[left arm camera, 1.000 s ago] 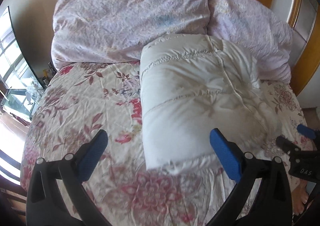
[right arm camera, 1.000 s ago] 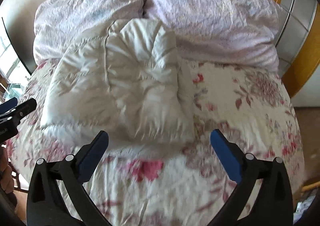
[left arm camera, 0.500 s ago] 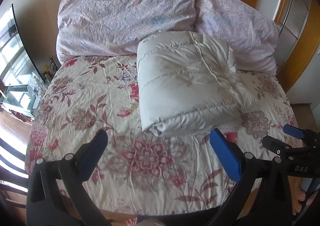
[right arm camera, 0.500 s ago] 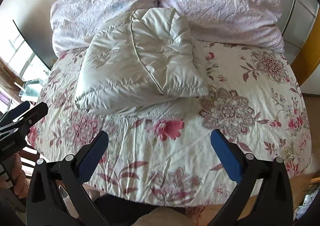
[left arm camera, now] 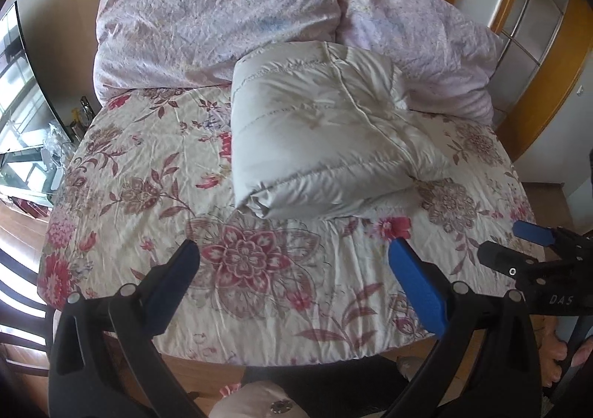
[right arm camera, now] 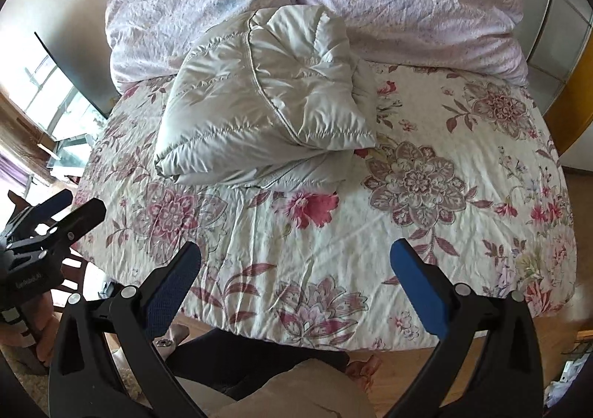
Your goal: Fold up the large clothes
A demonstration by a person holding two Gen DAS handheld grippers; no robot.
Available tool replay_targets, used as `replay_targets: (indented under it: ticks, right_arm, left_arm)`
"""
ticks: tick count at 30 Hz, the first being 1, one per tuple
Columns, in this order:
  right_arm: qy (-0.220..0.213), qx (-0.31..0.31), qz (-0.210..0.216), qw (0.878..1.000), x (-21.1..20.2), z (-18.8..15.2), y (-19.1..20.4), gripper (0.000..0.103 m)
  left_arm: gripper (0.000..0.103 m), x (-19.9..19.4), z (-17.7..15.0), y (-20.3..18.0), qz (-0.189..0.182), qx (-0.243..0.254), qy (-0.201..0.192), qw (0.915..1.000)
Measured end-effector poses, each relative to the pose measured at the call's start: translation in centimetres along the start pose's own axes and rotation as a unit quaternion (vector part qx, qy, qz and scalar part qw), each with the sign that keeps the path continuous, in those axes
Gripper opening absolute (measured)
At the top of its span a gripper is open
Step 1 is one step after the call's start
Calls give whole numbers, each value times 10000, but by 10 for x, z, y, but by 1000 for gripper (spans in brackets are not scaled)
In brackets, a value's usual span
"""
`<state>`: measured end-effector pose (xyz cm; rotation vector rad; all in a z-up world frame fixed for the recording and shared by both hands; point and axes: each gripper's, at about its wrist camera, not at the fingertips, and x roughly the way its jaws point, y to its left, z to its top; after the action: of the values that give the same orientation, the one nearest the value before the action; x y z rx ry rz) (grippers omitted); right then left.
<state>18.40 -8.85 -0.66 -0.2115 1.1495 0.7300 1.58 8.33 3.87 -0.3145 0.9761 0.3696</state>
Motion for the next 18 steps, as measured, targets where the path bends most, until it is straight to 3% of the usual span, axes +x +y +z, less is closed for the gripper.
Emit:
replay_targets:
  ticks: [10,18]
  right_arm:
    - [120,18,260,9996,-4,-8,-4,102]
    - [103,14,288,9995,-5,-9,-5,102]
  left_arm:
    - [101,-6,-9,-12,-154,-20,28,9999]
    - [101,-6,-10,-12,-56,-87,54,9999]
